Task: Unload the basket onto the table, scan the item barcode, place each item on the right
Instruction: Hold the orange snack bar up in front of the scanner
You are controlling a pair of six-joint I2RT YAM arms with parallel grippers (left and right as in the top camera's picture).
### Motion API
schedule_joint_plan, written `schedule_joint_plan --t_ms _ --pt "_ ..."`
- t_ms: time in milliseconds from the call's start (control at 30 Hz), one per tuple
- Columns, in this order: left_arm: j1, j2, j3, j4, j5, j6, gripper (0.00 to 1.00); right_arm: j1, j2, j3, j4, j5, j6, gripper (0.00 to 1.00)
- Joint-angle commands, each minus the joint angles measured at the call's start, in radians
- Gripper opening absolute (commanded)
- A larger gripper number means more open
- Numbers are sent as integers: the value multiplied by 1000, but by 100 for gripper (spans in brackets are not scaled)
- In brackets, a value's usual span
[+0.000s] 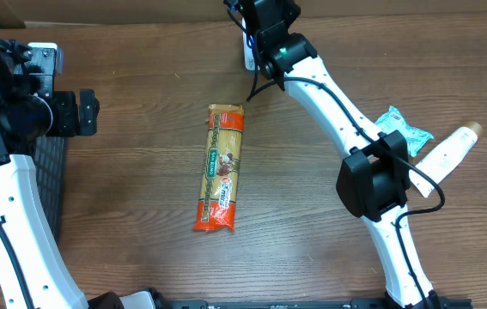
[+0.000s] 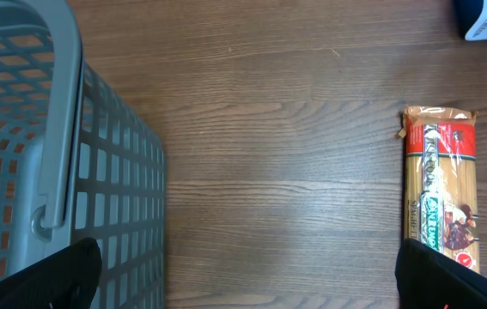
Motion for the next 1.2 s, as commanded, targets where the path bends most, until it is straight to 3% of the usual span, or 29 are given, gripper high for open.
schedule_joint_plan --t_ms 0,1033,1167 --pt "3 6 0 3 -6 11 100 -1 49 11 14 -24 -110 4" --pt "3 6 0 3 -6 11 100 -4 94 -34 32 -106 -128 4" --pt "3 6 0 3 -6 11 100 -13 107 -34 33 -106 -213 4"
